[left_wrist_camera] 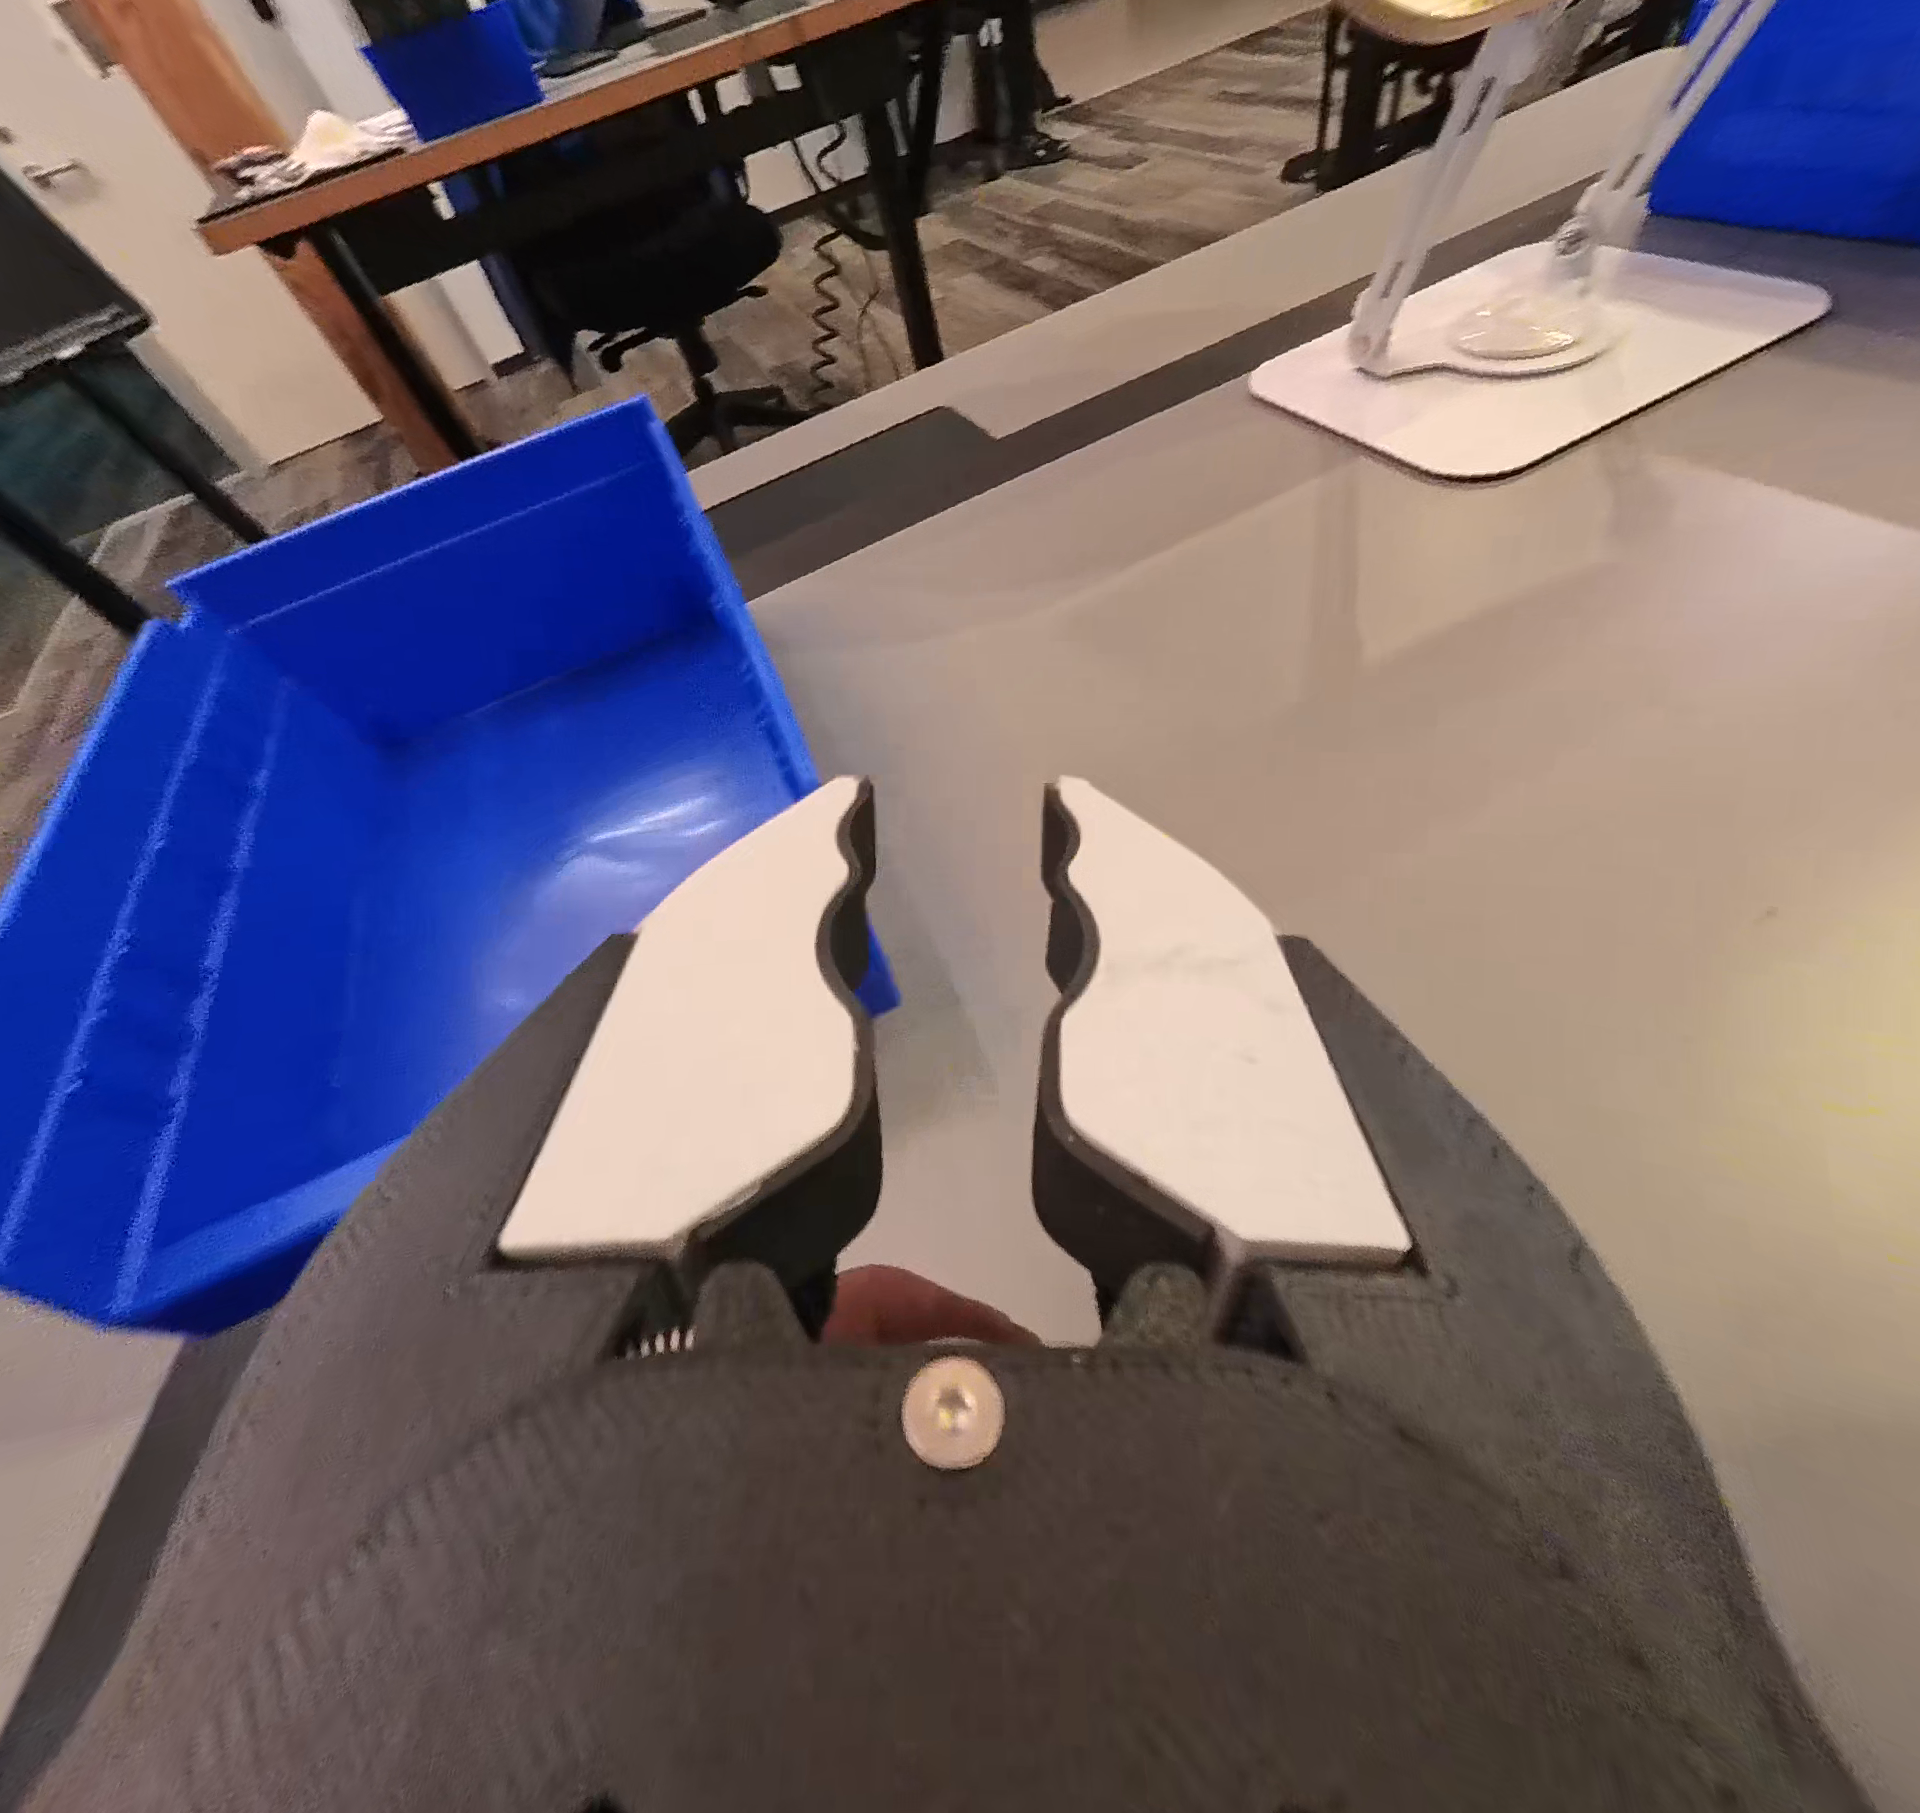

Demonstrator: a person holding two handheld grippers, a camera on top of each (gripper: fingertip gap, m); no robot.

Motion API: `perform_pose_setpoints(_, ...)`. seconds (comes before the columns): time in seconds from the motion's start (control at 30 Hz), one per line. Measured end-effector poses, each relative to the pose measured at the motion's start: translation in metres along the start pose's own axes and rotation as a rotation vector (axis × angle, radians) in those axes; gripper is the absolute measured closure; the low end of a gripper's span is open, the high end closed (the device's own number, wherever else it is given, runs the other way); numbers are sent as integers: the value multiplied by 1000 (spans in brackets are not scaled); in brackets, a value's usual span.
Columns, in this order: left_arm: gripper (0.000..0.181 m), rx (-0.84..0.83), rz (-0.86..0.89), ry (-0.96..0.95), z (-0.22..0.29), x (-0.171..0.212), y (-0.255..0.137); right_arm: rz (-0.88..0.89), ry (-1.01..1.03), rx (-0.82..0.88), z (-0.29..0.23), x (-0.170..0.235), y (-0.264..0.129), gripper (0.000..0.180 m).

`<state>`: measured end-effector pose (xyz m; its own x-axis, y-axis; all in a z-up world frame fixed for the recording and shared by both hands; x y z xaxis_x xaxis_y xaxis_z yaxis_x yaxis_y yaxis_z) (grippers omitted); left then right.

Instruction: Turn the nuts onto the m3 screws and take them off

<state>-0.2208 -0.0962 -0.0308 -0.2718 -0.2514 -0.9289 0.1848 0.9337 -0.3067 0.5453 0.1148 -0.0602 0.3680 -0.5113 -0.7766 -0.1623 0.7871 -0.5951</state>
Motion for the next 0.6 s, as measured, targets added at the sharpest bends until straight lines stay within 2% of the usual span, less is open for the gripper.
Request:
perform_pose_setpoints(0.07,149,-38,-15,1,-11,5,-5,-42,-8,-6,1,6,5,135)
perform_pose_setpoints(0.17,148,-116,-34,2,-34,10,-13,-51,8,-36,1,9,9,164)
perform_pose_setpoints(0.3,138,-261,-69,-7,-85,14,-25,-28,51,-103,1,9,9,172)
perform_pose_setpoints(0.43,103,-410,-98,-78,-146,21,-35,-22,66,-126,0,10,9,173)
perform_pose_setpoints(0.5,98,-481,-67,-107,-172,21,-41,-28,58,-125,-1,10,8,173)
perform_pose_setpoints(0.6,88,-536,-166,-110,-205,40,-37,-21,62,-128,-2,10,8,173)
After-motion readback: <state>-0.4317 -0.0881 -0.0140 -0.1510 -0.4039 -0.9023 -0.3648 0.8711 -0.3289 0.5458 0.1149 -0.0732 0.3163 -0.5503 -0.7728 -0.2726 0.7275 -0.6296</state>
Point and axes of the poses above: each gripper's, where its closed fingertips meet, y out along the fingers, x out of its underside, z = x × y across the jaws, the point moved 4 cm from there along -y, back along the fingers, and after that the axes turned 1 degree about -x, right-handed, at the moved point
